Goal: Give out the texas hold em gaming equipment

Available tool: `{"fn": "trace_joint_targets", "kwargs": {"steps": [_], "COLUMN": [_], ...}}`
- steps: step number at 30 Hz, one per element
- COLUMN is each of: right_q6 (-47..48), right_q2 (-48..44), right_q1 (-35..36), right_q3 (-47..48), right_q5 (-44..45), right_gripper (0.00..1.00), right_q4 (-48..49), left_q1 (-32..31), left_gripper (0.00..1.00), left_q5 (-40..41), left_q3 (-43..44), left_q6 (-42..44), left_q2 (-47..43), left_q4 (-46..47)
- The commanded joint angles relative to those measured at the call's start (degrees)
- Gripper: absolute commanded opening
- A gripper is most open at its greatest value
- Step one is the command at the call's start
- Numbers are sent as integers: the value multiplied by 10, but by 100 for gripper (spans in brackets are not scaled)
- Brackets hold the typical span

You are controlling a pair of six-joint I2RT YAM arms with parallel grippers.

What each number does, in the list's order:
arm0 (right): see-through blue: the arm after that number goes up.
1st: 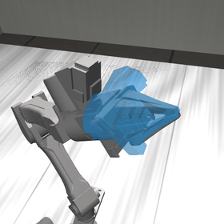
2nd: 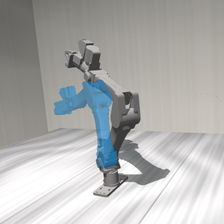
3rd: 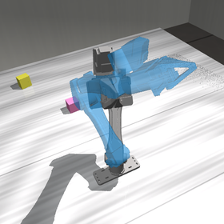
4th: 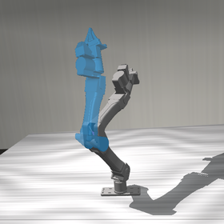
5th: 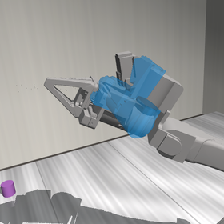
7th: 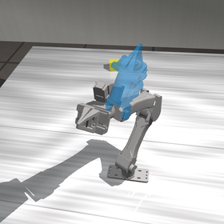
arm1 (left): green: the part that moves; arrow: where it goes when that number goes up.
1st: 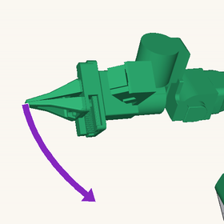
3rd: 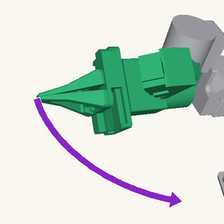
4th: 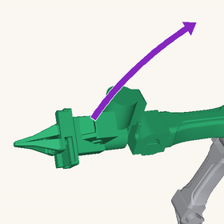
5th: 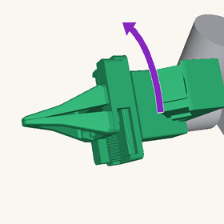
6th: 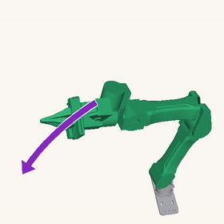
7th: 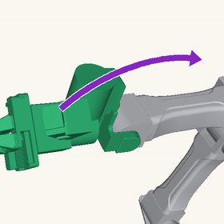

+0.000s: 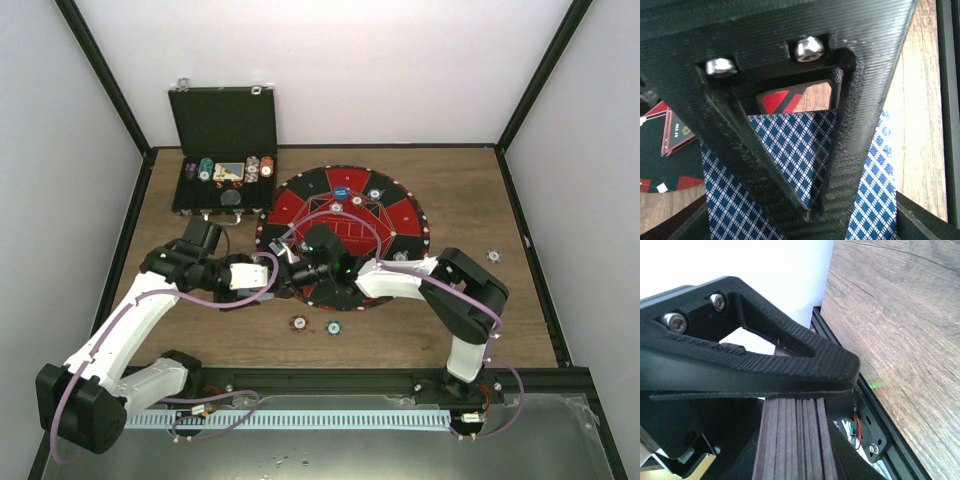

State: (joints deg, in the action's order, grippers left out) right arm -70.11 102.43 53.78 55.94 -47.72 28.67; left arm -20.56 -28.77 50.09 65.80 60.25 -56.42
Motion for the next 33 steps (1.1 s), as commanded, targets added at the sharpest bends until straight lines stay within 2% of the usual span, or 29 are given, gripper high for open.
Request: {"fn": "trace_joint_targets", "kwargs": {"steps": [1, 4, 8, 9, 11, 19, 33], "right_q6": [6, 6, 5, 5, 6, 20, 77], "right_q2": [3, -1, -7, -8, -10, -23, -13], "right_q1": [2, 2, 1, -1, -2, -13, -12], "right_q3": [18, 17, 15, 15, 14, -1, 27], "right_q5": [-3, 0, 4, 5, 5, 13, 18], "right_gripper": [8, 11, 19, 22, 34, 47, 57], "right_q4": [10, 5, 2, -1, -4, -30, -123], "left_q1": [-3, -3, -2, -2, -3, -3, -3], "left_gripper": [66, 55, 35, 30, 24, 14, 11], "left_q5": [-15, -10, -3, -1, 2, 7, -3], "left_q3": [-3, -5, -6, -7, -8, -9, 3], "left_q6": [11, 12, 13, 11, 8, 1, -12], "left_q2": [-5, -4, -2, -2, -4, -7, 5], "left_q4": [-2, -3, -3, -2, 2, 3, 1]}}
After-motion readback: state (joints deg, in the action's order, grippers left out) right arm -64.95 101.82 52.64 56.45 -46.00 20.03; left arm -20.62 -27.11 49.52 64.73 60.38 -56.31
